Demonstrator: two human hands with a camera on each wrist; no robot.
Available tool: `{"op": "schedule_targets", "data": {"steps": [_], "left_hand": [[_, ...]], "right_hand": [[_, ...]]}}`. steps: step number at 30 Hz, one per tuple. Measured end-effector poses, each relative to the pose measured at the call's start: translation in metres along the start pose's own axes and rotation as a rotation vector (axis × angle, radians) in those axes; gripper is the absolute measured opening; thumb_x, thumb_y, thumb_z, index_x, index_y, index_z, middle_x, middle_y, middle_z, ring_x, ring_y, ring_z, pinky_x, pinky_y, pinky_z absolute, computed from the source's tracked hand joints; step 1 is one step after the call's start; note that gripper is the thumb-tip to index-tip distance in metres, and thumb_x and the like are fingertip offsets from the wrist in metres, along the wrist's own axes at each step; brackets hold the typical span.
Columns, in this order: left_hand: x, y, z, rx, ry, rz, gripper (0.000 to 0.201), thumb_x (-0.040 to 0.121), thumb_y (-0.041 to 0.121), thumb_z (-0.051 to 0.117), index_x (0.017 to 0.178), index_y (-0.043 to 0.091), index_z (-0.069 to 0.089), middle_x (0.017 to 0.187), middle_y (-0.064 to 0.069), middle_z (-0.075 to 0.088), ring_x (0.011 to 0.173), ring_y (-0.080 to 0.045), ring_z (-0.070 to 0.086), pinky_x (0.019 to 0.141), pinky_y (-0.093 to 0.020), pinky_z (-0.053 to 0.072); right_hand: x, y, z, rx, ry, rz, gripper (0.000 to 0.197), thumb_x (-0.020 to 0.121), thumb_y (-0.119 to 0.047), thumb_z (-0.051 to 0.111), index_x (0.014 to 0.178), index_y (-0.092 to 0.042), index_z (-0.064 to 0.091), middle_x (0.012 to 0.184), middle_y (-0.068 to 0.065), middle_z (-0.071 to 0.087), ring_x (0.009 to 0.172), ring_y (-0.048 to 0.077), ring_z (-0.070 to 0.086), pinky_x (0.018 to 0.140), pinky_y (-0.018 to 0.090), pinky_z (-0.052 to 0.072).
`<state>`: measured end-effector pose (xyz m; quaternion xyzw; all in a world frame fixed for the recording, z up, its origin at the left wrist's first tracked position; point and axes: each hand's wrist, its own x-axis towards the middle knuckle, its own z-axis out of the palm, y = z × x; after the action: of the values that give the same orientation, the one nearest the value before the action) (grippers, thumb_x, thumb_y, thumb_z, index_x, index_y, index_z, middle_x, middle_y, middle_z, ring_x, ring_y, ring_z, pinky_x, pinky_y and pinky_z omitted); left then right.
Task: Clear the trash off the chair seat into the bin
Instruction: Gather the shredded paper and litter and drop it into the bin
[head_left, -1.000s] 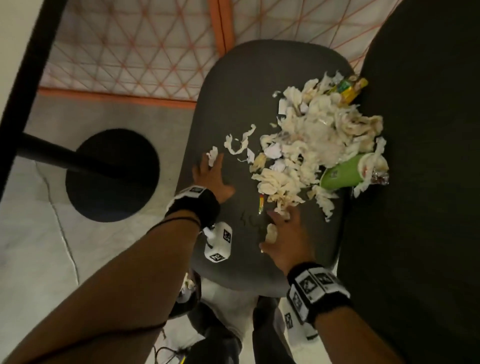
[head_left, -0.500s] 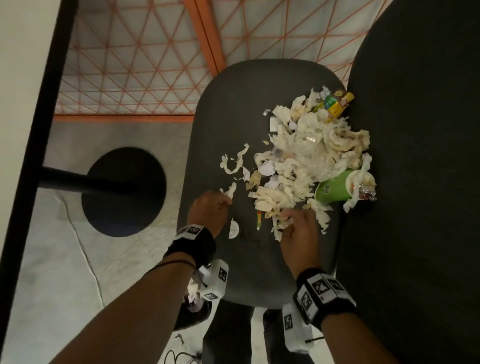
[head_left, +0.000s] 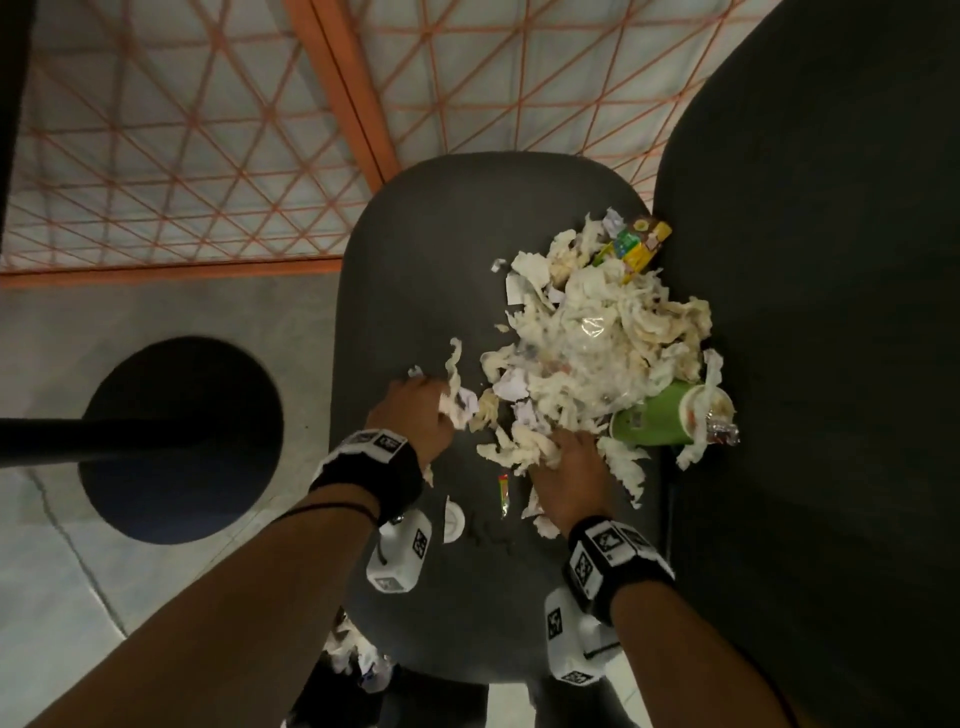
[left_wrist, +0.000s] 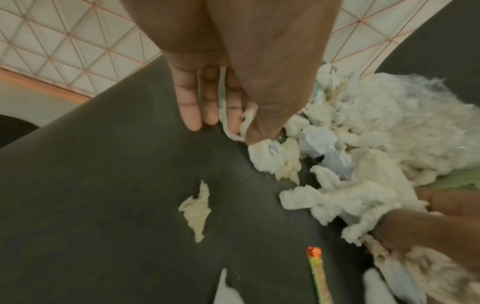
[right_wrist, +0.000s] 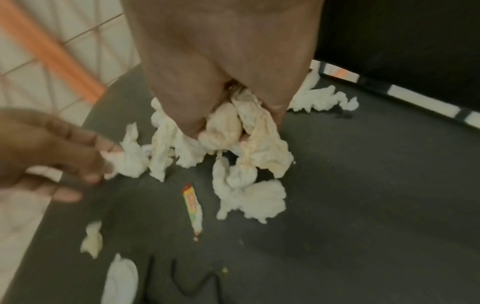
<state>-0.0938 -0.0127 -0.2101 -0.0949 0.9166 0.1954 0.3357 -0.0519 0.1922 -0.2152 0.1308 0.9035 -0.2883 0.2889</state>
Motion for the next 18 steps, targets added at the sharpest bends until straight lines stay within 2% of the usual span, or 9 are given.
{"op": "schedule_targets", "data": {"steps": [2,3,5,6,9,10,12,15,18], "left_hand": [[-0.001,0.007,-0.011,-0.005,0.061,0.054,0.036,0.086,0.021,0.056,0.122,0.027,0.059,0.132,-0.002,0.049,0.125,-0.028,0.041,0.099,-0.045,0.045],[0.001,0.014,-0.019,-0.038,0.126,0.085,0.038,0.085,0.019,0.056,0.122,0.029,0.059,0.131,-0.001,0.048,0.125,-0.028,0.040,0.098,-0.044,0.045],[0.011,0.041,-0.042,-0.141,0.235,0.207,0.047,0.084,0.021,0.057,0.129,0.032,0.053,0.138,0.000,0.042,0.130,-0.027,0.033,0.103,-0.044,0.042],[0.018,0.060,-0.054,-0.169,0.244,0.285,0.053,0.083,0.026,0.060,0.134,0.036,0.047,0.145,0.001,0.035,0.135,-0.028,0.028,0.107,-0.046,0.037],[0.049,0.116,-0.072,-0.012,0.075,0.438,0.095,0.073,0.057,0.071,0.146,0.050,0.011,0.161,0.010,-0.003,0.147,-0.036,-0.001,0.115,-0.061,0.017],[0.060,0.132,-0.070,0.090,0.010,0.468,0.108,0.067,0.062,0.073,0.146,0.053,-0.001,0.161,0.012,-0.014,0.147,-0.038,-0.010,0.113,-0.066,0.011],[0.080,0.155,-0.058,0.271,-0.060,0.504,0.123,0.062,0.061,0.079,0.144,0.054,-0.013,0.158,0.010,-0.025,0.145,-0.042,-0.017,0.109,-0.073,0.010],[0.097,0.161,-0.042,0.378,-0.065,0.431,0.116,0.070,0.044,0.080,0.147,0.052,-0.007,0.159,0.002,-0.023,0.145,-0.047,-0.005,0.107,-0.069,0.024],[0.091,0.148,-0.033,0.342,0.011,0.410,0.088,0.082,0.031,0.071,0.147,0.046,0.015,0.159,-0.008,0.000,0.141,-0.044,0.017,0.104,-0.056,0.039]], "right_hand": [[0.000,-0.003,-0.001,0.188,0.045,0.082,0.040,0.084,-0.014,0.063,0.123,-0.007,0.055,0.128,0.016,0.053,0.118,0.035,0.051,0.098,0.039,0.043],[0.001,-0.004,-0.002,0.255,0.078,0.116,0.038,0.083,-0.013,0.061,0.119,-0.008,0.054,0.123,0.015,0.056,0.114,0.035,0.054,0.093,0.039,0.044],[0.003,-0.003,-0.003,0.317,0.121,0.150,0.034,0.080,-0.009,0.059,0.113,-0.012,0.052,0.114,0.013,0.060,0.105,0.034,0.057,0.083,0.033,0.043],[0.003,-0.001,-0.003,0.320,0.123,0.153,0.036,0.079,-0.008,0.059,0.114,-0.015,0.053,0.115,0.012,0.061,0.106,0.033,0.056,0.083,0.032,0.042],[0.003,0.004,0.000,0.258,0.082,0.181,0.042,0.078,-0.009,0.059,0.119,-0.015,0.061,0.122,0.015,0.061,0.116,0.035,0.054,0.100,0.040,0.042],[0.004,0.007,0.001,0.248,0.081,0.189,0.040,0.076,-0.013,0.058,0.115,-0.012,0.065,0.119,0.017,0.063,0.114,0.037,0.055,0.100,0.043,0.044],[0.002,0.011,0.002,0.324,0.107,0.203,0.038,0.070,-0.019,0.053,0.102,-0.007,0.070,0.106,0.018,0.066,0.104,0.037,0.061,0.093,0.044,0.049],[-0.002,0.015,-0.005,0.536,0.139,0.249,0.035,0.076,-0.008,0.053,0.109,-0.005,0.065,0.112,0.016,0.062,0.106,0.030,0.060,0.095,0.039,0.050],[-0.003,0.018,-0.011,0.722,0.153,0.292,0.043,0.080,0.001,0.053,0.119,-0.017,0.057,0.119,0.008,0.059,0.108,0.024,0.059,0.094,0.036,0.051]]}}
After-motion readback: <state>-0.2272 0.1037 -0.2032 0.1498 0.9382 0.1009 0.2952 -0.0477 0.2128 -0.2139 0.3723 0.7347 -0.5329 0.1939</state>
